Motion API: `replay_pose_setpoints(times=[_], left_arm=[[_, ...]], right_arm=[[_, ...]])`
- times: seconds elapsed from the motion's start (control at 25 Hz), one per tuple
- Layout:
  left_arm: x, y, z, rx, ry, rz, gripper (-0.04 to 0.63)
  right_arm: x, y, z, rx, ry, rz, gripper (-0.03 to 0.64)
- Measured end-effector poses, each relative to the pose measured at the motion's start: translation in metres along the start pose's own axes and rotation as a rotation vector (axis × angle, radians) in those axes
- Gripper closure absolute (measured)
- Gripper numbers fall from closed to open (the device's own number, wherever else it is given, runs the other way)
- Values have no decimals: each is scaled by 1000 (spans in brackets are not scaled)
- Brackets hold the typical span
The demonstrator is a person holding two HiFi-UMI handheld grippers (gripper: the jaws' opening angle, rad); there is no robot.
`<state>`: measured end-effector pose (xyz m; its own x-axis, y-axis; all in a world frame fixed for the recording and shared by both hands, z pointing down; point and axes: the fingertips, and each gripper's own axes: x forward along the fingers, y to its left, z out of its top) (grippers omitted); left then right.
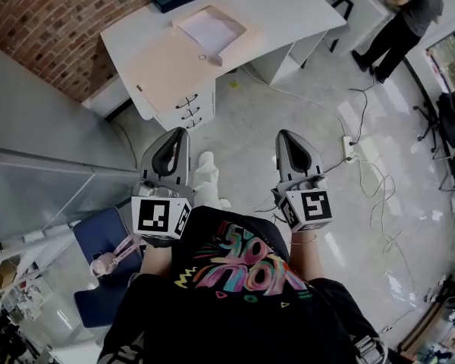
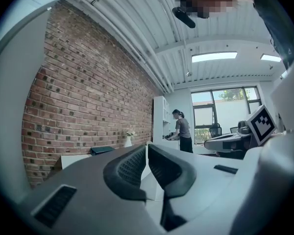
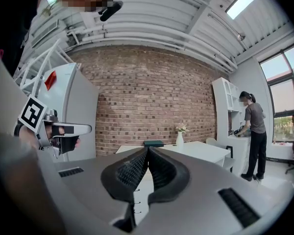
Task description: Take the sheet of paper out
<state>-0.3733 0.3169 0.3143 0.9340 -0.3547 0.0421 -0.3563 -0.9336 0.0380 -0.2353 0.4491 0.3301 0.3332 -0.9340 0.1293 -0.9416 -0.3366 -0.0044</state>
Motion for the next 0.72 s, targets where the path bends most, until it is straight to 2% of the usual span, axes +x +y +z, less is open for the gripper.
replay_pose_setpoints(times=[0.28,0.48,0.72], left_arm=[[79,55,-3,-20,0,-5,561],[156,105,7,-30,1,-25,561],[230,158,17,-22,-4,-61,561]], right_arm=[[85,-23,6,-9,-2,-19,598],[168,-49,21,-27,58,-51,598],[250,-69,37,-32,70,-84,598]])
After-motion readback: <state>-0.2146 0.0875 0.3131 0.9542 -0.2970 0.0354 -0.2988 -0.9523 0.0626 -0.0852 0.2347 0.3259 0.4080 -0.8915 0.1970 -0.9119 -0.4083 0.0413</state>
